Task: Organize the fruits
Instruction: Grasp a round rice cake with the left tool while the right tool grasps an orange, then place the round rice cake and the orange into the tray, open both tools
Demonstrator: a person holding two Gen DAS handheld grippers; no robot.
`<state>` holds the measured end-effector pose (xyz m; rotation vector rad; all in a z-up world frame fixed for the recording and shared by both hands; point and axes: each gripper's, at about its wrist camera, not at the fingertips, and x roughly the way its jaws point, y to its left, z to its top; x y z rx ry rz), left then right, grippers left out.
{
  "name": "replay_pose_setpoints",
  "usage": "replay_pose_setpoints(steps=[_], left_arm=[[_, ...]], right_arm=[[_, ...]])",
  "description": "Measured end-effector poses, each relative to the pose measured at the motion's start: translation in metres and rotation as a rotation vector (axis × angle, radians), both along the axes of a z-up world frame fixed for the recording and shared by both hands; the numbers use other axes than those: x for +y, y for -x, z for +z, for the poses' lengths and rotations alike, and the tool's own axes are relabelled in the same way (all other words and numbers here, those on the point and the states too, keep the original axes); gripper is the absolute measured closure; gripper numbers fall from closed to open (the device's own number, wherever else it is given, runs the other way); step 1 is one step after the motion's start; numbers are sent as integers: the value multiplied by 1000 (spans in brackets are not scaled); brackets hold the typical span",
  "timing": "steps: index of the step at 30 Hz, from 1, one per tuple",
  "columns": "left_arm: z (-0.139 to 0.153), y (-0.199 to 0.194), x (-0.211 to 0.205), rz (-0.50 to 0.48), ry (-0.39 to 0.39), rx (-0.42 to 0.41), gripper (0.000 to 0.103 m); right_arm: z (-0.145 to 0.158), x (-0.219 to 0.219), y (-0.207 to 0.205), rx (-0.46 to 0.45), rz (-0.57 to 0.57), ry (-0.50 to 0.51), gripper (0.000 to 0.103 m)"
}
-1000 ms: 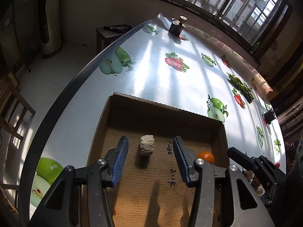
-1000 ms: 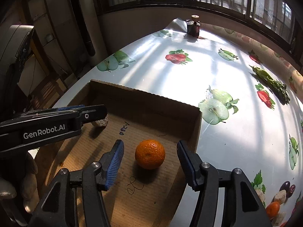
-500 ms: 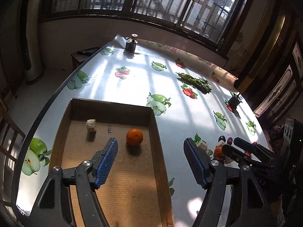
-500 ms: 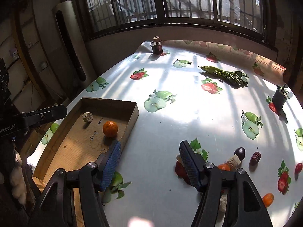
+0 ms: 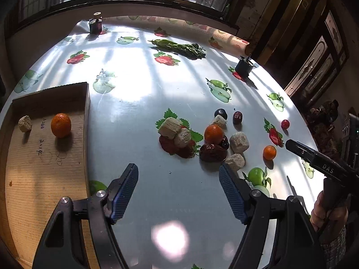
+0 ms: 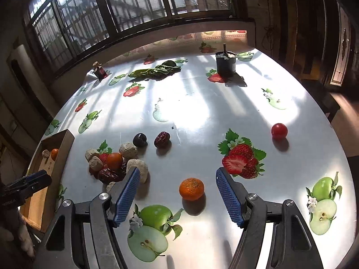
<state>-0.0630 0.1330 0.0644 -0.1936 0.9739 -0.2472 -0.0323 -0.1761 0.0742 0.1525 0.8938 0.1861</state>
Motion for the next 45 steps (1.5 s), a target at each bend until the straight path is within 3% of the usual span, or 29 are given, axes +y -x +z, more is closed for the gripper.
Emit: replay_pose_setpoints(steps=[7,9,12,20,23,25,31,38,45], left_arm=[[-14,3,-69,-160,-80,-69,30],[-20,2,-84,-184,-109,-86,36],[-29,-8,-100,-201,-130,-72,50],[-49,-27,-121,-206,-135,-26,51],[-49,-26,-122,-189,-155,-42,59],[-50,-27,-118,-168,-162,-45,74],[-47,-24,-105,-138,-110,-35,74],[-29,-2,-81,-112,-49,-52,74],[-1,33,-6,-37,4,-85,74]], right_arm=[[-33,-7,-2,48,9,-3,29],[-40,-4,-6,58,15,5,29],[-47,2,-10,60,27,42,31],[-49,14,-15,52,68,108,43],[-53,19,-17,62,76,139,48],[-54,21,-16,54,75,155,48],[-53,26,-15,50,82,182,69],[-44,32,-4,40,81,199,69],[-10,57,16,-29,128,206,69]])
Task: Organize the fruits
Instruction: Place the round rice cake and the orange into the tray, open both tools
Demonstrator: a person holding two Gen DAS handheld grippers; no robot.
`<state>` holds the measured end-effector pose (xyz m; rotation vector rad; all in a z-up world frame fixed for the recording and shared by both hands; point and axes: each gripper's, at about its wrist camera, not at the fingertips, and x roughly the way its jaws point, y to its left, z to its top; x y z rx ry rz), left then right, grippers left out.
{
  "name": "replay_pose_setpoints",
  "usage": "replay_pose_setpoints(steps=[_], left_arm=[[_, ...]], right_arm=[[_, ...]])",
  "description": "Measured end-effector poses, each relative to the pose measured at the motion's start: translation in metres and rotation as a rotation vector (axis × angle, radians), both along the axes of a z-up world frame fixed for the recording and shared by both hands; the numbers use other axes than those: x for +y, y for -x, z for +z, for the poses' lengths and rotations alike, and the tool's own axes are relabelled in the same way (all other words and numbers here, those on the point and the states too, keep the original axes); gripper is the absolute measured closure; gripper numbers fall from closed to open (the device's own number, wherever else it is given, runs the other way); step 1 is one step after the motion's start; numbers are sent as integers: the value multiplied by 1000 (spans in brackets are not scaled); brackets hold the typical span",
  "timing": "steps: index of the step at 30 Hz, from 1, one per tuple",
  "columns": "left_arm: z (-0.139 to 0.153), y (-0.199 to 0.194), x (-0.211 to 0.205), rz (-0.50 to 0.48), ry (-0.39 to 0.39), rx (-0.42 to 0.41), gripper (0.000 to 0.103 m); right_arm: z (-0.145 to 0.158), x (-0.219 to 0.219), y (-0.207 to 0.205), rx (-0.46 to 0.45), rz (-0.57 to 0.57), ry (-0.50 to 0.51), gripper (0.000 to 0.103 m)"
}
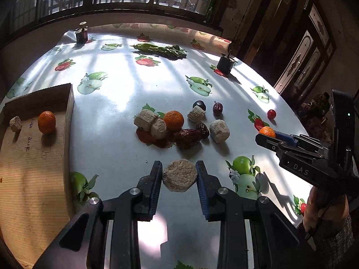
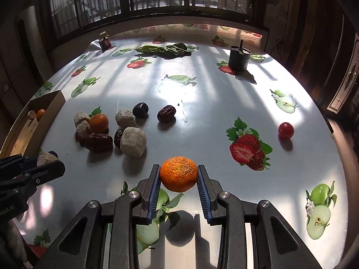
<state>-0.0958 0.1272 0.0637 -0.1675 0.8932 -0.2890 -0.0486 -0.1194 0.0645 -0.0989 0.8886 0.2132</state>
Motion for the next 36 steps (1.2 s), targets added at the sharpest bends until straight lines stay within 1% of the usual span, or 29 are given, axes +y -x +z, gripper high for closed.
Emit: replay_pose_setpoints(steps=[2,4,6,8,12,16,19,23,26,30,32,33,34,35,36], left_arm=[[5,5,33,55,-12,2,74],[10,8,70,134,-48,-4,74],[12,9,104,215,-77,10,74],[14,6,138,280,-79,28,74],[11,-10,188,377,-93,58,74],[-4,-33,224,435,-74,127,74],[-17,-46,239,452,-60,168,74],[-31,-60,250,461,-55,207,74],[-39,-65,256,468,-51,231,74],[-40,-67,256,458,-52,219,73],[-39,-67,256,453,-36,213,69],[-38,-66,256,453,-28,206,65],[-36,-66,256,457,-25,195,60],[-33,-64,256,461,-25,184,59],[-30,-61,255,465,-24,173,57]], right_arm=[[10,14,3,-14,28,-15,69],[18,35,5,-21,71,-43,69],[23,60,7,-20,119,-67,69],[26,90,7,-16,172,-86,69],[27,153,5,-3,284,-122,68],[20,219,-1,32,380,-134,68],[10,258,-10,59,424,-120,68],[-11,298,-24,102,462,-70,68],[-26,319,-34,133,479,-32,68],[-40,330,-46,160,482,-8,68],[-43,331,-49,164,477,-14,68],[-43,331,-50,164,477,-23,68],[-43,330,-50,165,475,-31,65],[-42,330,-50,163,474,-41,63],[-40,329,-49,158,474,-54,56]])
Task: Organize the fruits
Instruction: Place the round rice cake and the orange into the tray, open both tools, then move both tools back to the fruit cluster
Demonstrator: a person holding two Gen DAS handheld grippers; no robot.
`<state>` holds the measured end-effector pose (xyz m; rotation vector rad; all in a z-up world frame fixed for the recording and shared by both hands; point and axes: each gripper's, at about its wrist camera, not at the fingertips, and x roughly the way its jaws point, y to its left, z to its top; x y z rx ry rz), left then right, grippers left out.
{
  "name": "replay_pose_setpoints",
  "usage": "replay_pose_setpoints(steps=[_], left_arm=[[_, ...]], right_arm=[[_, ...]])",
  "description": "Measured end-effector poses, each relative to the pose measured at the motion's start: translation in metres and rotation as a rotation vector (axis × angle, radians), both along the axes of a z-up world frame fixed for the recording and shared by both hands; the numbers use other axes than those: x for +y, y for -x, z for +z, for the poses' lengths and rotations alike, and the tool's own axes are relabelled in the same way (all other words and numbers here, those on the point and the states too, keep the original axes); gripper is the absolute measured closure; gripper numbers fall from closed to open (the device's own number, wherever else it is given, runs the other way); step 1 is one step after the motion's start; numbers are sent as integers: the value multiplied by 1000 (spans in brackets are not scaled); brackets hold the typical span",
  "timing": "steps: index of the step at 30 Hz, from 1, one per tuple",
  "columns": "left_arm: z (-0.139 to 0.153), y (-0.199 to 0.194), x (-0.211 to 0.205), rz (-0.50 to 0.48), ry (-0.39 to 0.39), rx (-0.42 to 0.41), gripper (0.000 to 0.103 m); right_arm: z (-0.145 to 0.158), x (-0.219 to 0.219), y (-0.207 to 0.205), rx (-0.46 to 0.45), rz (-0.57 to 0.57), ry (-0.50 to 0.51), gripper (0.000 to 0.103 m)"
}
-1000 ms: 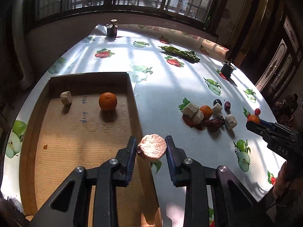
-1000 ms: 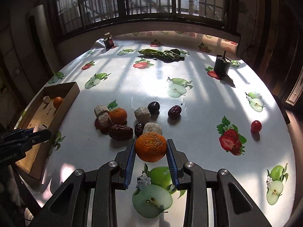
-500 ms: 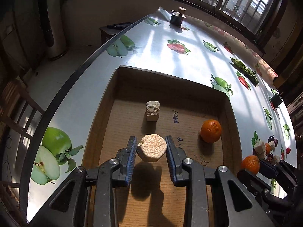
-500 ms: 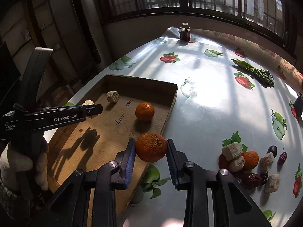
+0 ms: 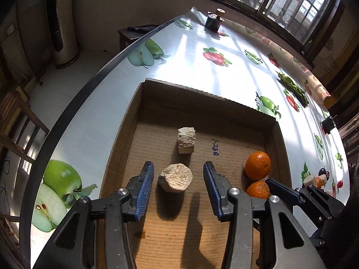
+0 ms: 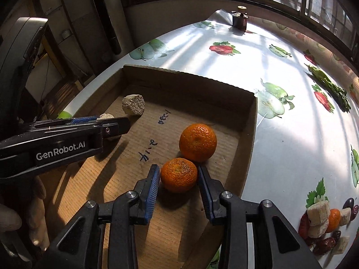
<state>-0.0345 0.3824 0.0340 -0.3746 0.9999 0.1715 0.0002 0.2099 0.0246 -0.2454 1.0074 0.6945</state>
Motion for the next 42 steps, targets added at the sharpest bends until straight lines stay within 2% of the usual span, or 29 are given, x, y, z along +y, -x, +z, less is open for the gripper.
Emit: replay_pose_setpoints(steps=[1,2,6,8,10,12,13,15,19,21,24,29,35,42], left_arm=[[4,2,0,4,-1,-11,57],[9,6,0,8,-2,-22,57],[33,26,-7,22,-40,-88,53],[48,41,-17,39,-83,-137,45],[63,58,-31,64,-143,-194,28],[75,73,-49,93,-212,-239,15],[80,80,-58,98,-236,-263,13],[84,92,-74,85,-226,-295,13],[81,103,-101,70,-155,-295,13],[79,104,-118,50,-171,-289,13],[80,107,-143,18,-244,-292,13],[84,114,-176,-27,-324,-311,13],[80,116,-192,-60,-348,-299,13],[74,110,-206,-98,-356,-281,13]], right_arm=[[2,-1,1,-5,-3,-9,48],[5,-3,2,-15,-9,-14,46],[23,-21,10,-47,-29,-62,44],[32,-35,18,-73,-43,-88,44],[42,-52,30,-115,-67,-110,44],[51,-69,42,-170,-104,-124,41],[56,-79,48,-204,-127,-133,40],[66,-98,62,-285,-180,-140,35],[79,-133,81,-459,-296,-88,11],[80,-147,82,-501,-327,-43,10],[81,-174,79,-494,-369,-28,10],[70,-220,77,-370,-425,-115,10],[55,-249,78,-298,-464,-123,10],[57,-283,79,-312,-509,-112,10]])
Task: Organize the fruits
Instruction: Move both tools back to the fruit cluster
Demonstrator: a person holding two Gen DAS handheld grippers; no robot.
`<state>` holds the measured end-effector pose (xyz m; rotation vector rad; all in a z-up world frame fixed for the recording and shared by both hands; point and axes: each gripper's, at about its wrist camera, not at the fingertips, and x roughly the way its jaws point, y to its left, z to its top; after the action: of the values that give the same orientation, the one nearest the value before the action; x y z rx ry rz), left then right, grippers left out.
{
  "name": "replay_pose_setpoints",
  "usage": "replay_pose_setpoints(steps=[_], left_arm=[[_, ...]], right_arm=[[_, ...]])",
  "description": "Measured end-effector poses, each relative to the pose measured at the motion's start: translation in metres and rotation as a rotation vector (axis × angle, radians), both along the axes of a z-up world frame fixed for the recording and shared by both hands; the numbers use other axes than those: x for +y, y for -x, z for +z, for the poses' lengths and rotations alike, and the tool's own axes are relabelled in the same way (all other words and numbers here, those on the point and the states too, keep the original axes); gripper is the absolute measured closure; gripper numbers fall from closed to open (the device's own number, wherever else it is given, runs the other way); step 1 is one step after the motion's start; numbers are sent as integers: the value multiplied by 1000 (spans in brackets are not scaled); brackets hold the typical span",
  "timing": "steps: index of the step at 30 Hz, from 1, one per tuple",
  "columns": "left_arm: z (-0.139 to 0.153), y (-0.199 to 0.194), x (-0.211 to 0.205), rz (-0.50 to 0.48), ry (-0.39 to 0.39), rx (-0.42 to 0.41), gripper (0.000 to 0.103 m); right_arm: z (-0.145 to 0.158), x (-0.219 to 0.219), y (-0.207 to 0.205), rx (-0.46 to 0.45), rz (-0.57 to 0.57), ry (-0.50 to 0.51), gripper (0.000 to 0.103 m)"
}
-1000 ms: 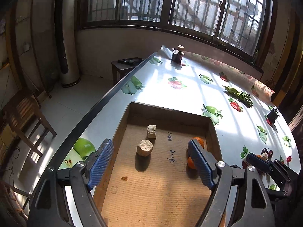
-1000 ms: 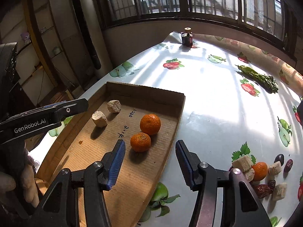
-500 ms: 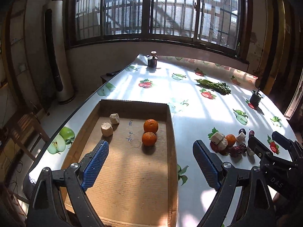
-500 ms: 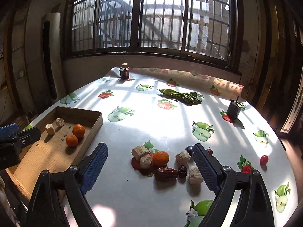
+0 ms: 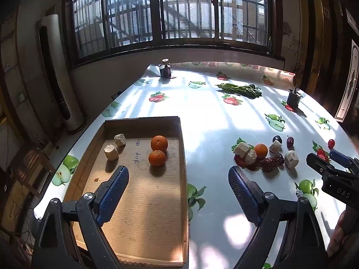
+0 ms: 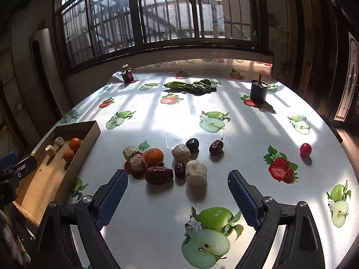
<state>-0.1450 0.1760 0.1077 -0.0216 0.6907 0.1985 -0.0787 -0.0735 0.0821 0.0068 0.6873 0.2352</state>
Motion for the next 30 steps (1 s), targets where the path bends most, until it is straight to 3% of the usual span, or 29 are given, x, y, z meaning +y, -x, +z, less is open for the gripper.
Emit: replay_pose_setpoints(steps=[5,12,18,20,22,24,30], left_arm=[[-5,-6,-8,-30,6,23,13],[-22,-22,-18,-86,81,85,13],[-39,-44,-58,-247,122,139,13],[-45,-54,-73,-307,135,154,18],[-50,-67,-89,-364,121,163,32],[-54,-81,-100,-405,100,170,38],[-76,-119,-113,-495,122,238,40]], right_arm=[[-3,-32,-6,18,-48,-12,10],[-9,-109,-18,65,-197,-40,10],[-11,-166,-34,115,-292,-68,10],[-11,-177,-39,131,-310,-90,10],[-13,-183,-43,150,-311,-126,10],[-17,-181,-46,174,-292,-161,10],[-28,-122,-63,247,-104,-200,14]])
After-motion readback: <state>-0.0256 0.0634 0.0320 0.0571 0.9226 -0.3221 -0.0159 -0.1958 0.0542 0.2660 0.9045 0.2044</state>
